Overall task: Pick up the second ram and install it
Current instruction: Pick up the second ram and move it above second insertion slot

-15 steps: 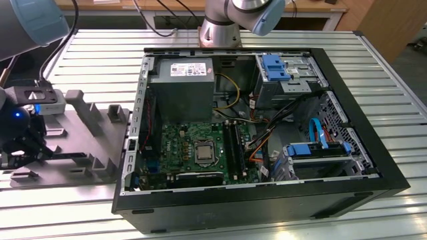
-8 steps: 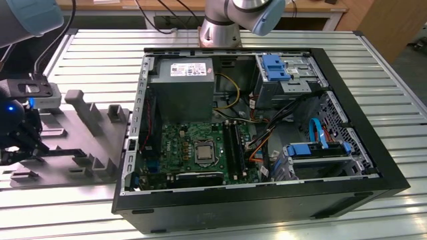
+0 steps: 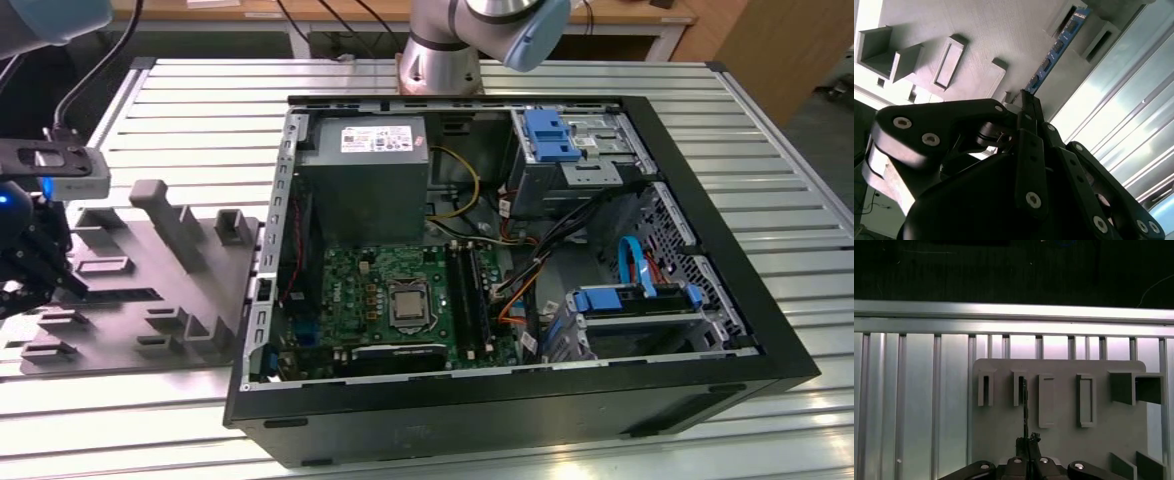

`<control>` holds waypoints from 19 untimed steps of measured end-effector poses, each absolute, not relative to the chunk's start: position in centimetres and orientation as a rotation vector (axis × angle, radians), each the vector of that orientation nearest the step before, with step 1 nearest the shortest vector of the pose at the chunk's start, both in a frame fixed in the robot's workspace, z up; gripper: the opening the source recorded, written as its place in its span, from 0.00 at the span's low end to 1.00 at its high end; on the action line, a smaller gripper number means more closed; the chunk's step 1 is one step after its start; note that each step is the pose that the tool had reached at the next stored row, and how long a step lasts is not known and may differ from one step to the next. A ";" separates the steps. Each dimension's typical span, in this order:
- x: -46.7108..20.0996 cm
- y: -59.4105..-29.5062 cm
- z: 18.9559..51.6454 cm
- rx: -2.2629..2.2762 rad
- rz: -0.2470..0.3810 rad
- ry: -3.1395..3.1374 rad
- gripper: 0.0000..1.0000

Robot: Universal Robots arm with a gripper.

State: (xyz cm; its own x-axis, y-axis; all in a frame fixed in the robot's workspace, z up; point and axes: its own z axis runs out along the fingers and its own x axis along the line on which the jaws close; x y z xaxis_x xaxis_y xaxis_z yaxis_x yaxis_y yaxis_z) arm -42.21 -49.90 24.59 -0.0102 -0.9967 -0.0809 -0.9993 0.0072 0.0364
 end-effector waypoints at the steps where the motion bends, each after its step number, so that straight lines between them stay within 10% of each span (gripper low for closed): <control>1: -42.2 -49.9 24.8 -2.187 0.129 2.207 0.12; 19: -42.2 -49.9 26.0 -2.167 0.128 2.226 0.12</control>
